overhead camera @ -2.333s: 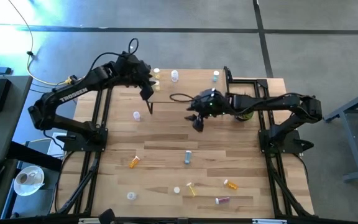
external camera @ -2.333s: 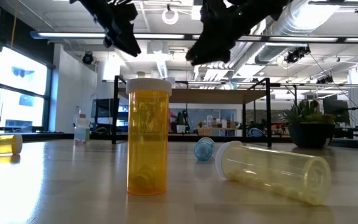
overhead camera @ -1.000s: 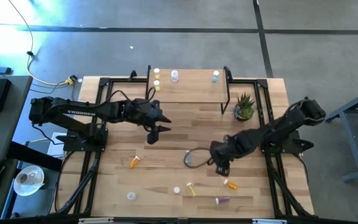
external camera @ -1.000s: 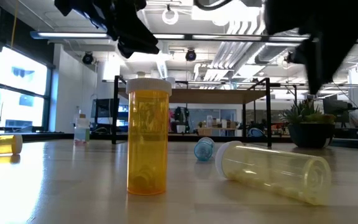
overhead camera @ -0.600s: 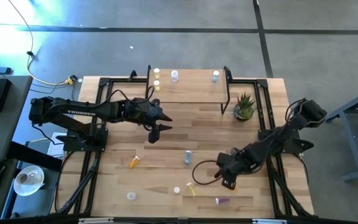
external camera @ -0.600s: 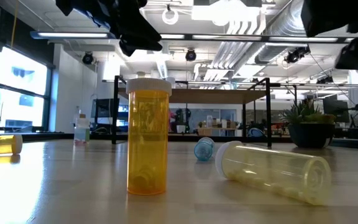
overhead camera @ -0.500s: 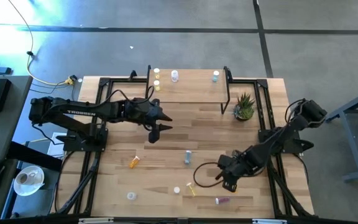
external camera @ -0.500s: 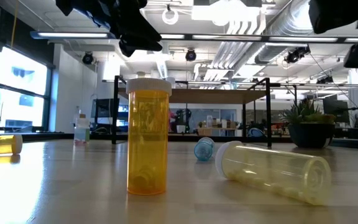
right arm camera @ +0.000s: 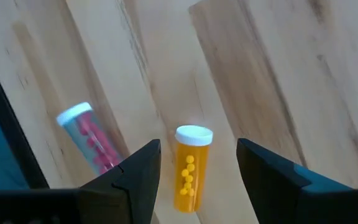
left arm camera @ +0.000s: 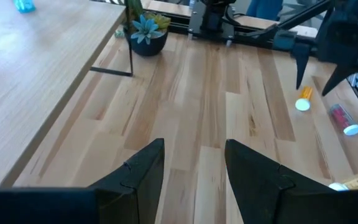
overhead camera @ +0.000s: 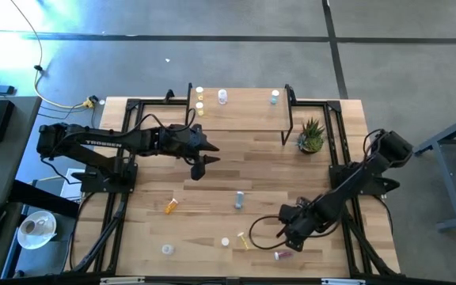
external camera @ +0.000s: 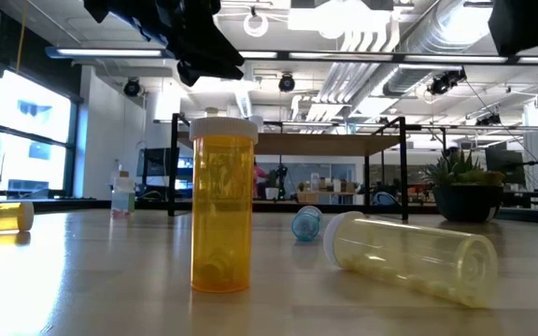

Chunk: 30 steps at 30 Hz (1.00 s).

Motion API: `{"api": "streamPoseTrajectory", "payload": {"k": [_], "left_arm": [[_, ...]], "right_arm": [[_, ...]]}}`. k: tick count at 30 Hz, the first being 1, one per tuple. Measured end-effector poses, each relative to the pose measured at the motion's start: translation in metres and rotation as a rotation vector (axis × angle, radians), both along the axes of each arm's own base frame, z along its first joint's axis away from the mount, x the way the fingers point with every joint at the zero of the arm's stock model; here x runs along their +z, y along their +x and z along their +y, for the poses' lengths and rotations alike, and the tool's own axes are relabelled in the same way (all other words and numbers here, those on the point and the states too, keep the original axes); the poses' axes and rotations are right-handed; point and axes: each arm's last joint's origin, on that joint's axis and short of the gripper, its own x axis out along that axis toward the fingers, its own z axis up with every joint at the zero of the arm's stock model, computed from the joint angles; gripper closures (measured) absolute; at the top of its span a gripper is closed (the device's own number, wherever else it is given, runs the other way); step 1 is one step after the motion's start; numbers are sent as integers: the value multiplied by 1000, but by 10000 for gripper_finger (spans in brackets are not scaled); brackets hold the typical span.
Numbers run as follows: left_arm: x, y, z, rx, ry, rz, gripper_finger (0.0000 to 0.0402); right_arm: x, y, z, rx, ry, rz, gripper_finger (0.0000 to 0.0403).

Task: Pick and place medicine bottles onto shelf by color
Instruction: Put the bottom right orange pill bottle on the shelf

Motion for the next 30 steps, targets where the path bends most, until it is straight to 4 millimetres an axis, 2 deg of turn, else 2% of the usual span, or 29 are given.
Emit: {"api": "streamPoseTrajectory", "payload": {"k": [9,27,30], "left_arm": [[3,1,0,-2,9,-29,241],[3,1,0,-5,7,-28,241],[3,1,0,-5,7,-28,241]], "right_arm": [[-17,6,7,20,18,52,201],[-19,5,6,-32,-23,42,201],[-25,6,7,-32,-37,62,201]]}}
